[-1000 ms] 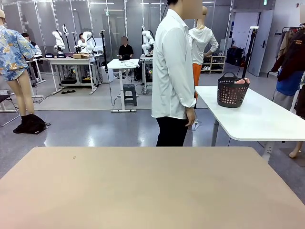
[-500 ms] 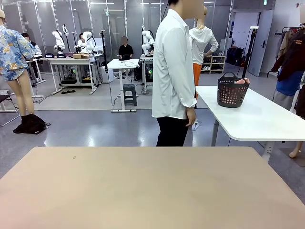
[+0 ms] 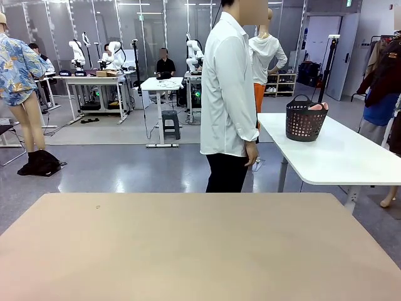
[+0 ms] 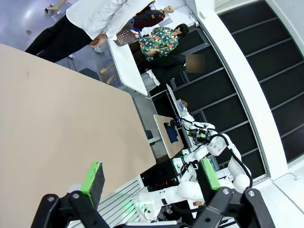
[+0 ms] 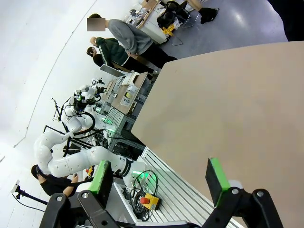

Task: Fold the towel.
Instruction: Grab the top end of the 100 cm Hotel Towel extended by the human.

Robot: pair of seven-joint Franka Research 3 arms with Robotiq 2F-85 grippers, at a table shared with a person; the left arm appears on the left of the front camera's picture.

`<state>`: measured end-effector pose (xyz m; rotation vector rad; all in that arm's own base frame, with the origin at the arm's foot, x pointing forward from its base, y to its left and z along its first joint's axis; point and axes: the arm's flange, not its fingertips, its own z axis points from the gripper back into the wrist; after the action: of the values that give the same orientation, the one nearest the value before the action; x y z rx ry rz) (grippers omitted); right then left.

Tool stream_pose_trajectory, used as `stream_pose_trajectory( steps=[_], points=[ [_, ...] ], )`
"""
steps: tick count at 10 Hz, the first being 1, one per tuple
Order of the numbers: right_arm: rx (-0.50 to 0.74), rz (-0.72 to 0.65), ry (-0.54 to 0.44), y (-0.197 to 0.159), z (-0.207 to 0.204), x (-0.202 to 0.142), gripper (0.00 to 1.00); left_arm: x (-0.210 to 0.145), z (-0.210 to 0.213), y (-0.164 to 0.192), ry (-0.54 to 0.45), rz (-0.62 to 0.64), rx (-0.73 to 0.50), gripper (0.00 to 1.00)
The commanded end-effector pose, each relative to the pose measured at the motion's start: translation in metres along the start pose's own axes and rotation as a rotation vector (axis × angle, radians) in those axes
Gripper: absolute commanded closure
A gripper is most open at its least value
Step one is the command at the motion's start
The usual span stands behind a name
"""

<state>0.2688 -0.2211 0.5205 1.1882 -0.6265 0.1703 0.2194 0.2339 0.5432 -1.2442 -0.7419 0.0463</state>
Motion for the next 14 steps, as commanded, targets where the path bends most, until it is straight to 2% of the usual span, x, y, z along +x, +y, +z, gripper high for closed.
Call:
stream_pose_trajectory(
  steps=[1,14],
  points=[
    [0.011,0.023,-0.010,0.0001,0.0008,0.0021,0.00,0.0031,0.0009,-0.0002,-0.006,-0.023,-0.020,0.00],
    [0.011,0.023,-0.010,0.0001,0.0008,0.0021,0.00,0.0031,0.0009,-0.0002,-0.006,-0.023,-0.020,0.00]
  ],
)
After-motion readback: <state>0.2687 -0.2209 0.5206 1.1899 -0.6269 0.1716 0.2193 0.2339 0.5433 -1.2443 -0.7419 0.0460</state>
